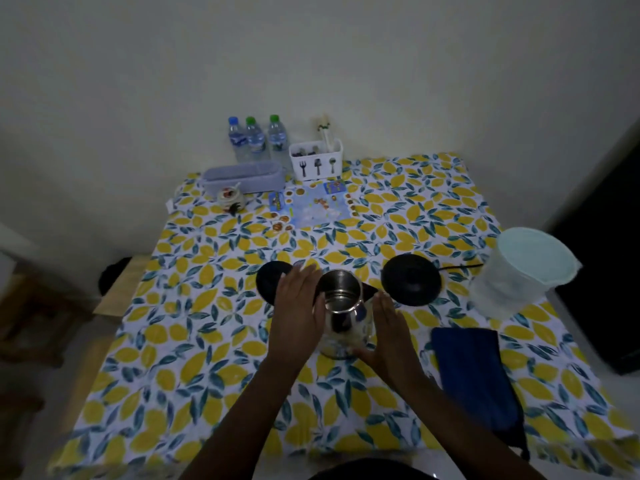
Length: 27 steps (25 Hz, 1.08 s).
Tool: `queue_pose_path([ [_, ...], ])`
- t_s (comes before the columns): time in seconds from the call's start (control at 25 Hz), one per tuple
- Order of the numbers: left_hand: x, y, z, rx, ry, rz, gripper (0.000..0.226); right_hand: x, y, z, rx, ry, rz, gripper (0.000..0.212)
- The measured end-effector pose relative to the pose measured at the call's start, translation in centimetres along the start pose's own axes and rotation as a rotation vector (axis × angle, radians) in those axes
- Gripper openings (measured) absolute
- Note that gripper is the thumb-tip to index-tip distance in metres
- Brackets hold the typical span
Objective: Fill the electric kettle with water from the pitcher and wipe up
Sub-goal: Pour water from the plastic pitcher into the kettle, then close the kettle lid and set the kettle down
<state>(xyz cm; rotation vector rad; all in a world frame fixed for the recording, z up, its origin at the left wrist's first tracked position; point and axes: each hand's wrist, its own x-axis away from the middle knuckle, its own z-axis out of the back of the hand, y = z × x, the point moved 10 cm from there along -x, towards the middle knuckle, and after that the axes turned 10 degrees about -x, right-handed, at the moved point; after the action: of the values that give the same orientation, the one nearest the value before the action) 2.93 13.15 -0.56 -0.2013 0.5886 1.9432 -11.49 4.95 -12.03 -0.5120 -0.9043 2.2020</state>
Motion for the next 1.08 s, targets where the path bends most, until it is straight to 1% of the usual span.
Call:
queue_pose_path([
  [0.08,-0.2,-2.4,1.9,-0.022,0.062,0.044,0.038,-0.6,-0.6,-0.6,0.01,0.033,-0.026,0.115],
  [0.16,-0.3,-4.8,2.8,-0.006,0.082,0.116,0.043,-1.0,-0.5,-0.6,0.033,0.075,-0.042,0.116],
  [0.2,-0.2,-5.9,2.8,0.058,0.059,0.179,0.05,-1.2,-0.4,-0.5,0.042,0.086,-0.05,0.116],
  [0.28,0.5,-7.7,1.8,0.299,-0.03,0.338,0.064,-1.1,-0.5,-0.1,0.032,0.113,-0.062,0.113],
  [0.32,0.8,-7.9,1.3,0.398,-0.064,0.383,0.068,-1.0,-0.8,0.1,0.012,0.123,-0.064,0.112],
  [0.36,0.7,-7.5,1.3,0.453,-0.076,0.379,0.07,-1.0,-1.1,0.2,-0.007,0.132,-0.067,0.112],
  [0.44,0.0,-5.8,1.4,0.514,-0.086,0.286,0.07,-0.9,-1.3,0.4,-0.052,0.138,-0.072,0.112],
  [0.52,-1.2,-2.9,1.3,0.501,-0.126,0.115,0.068,-0.8,-1.1,0.5,-0.119,0.117,-0.109,0.115],
  [0.64,-2.7,1.0,-0.3,0.342,-0.194,-0.121,0.065,-0.7,-1.1,0.7,-0.19,0.083,-0.115,0.116],
  [0.72,-3.0,2.8,-2.6,0.232,-0.305,-0.2,0.065,-0.7,-0.9,0.8,-0.226,0.063,-0.116,0.116],
  [0.8,-2.8,3.3,-5.0,0.095,-0.402,-0.247,0.068,-0.7,-0.6,0.9,-0.238,0.055,-0.123,0.116],
  [0.88,-2.6,3.1,-6.5,-0.006,-0.437,-0.272,0.072,-0.7,-0.4,1.0,-0.249,0.05,-0.122,0.116],
  [0.96,-2.4,2.8,-7.1,-0.009,-0.435,-0.246,0.073,-0.7,-0.2,1.1,-0.258,0.041,-0.103,0.112],
  [1.08,-2.2,2.2,-7.0,0.072,-0.402,-0.145,0.069,-0.7,0.1,0.9,-0.28,0.018,-0.095,0.111],
])
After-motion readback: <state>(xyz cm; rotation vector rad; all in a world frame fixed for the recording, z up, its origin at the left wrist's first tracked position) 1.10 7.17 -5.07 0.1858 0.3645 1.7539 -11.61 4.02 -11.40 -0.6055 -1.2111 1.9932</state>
